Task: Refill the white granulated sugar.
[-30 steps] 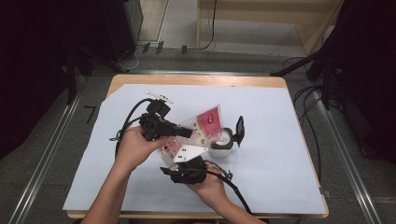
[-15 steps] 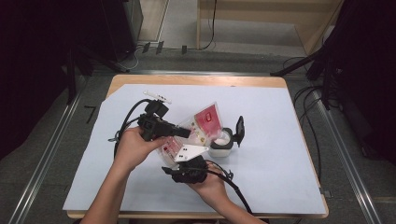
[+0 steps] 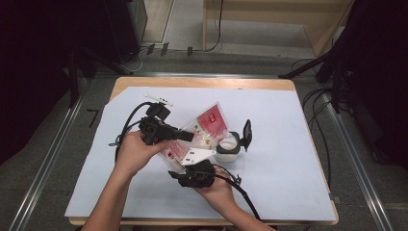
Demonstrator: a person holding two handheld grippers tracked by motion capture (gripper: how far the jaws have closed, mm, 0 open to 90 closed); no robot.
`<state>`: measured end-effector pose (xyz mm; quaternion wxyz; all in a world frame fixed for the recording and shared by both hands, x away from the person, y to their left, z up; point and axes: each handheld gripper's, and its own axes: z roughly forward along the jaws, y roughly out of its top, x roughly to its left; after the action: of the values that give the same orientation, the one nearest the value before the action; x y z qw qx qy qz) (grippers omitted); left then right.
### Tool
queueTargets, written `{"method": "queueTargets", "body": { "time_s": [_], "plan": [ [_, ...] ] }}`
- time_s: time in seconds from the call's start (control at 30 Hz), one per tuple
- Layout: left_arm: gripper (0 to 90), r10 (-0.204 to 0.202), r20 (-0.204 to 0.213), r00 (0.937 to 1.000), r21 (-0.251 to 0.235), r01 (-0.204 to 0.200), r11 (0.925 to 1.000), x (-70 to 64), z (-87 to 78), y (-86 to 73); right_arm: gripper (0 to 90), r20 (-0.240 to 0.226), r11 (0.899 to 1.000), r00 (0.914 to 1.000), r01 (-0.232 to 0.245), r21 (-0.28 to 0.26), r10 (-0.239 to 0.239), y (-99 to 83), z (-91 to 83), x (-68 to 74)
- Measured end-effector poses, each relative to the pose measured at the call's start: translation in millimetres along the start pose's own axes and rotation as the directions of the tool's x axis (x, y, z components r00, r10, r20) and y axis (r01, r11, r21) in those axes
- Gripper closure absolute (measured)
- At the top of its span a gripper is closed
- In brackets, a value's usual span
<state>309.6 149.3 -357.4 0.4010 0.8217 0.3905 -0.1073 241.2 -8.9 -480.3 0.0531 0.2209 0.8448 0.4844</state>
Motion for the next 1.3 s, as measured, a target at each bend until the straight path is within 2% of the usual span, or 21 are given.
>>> {"method": "queueTargets", "body": {
  "time_s": [0.37, 0.7, 0.9, 1.13, 1.3],
  "plan": [
    [85.3, -0.002, 0.007, 1.0000, -0.004, 0.002, 1.0000, 3.1, -3.9, -1.3, 59.0, -0.001, 0.999, 0.9995, -0.032, 0.001, 0.032, -1.7, -0.3, -4.7],
    [85.8, -0.046, 0.047, 0.9979, -0.013, 0.046, 0.9989, 9.5, -5.0, -3.8, 58.7, 0.002, 1.000, 0.9995, -0.031, 0.006, 0.031, -2.7, 0.1, -7.1],
    [86.2, -0.076, 0.085, 0.9935, -0.021, 0.078, 0.9967, 16.6, -6.4, -5.9, 58.2, 0.017, 1.000, 0.9995, -0.028, 0.002, 0.028, -3.5, -0.4, -10.9],
    [87.9, -0.089, 0.109, 0.9901, -0.022, 0.092, 0.9956, 24.1, -9.2, -9.3, 57.2, 0.014, 0.999, 0.9987, -0.048, -0.004, 0.048, -5.2, -0.6, -15.8],
    [89.1, -0.098, 0.133, 0.9863, -0.023, 0.102, 0.9945, 28.3, -11.5, -10.8, 56.7, 0.030, 0.999, 0.9984, -0.048, -0.011, 0.048, -5.0, -1.3, -17.7]
  ]
}}
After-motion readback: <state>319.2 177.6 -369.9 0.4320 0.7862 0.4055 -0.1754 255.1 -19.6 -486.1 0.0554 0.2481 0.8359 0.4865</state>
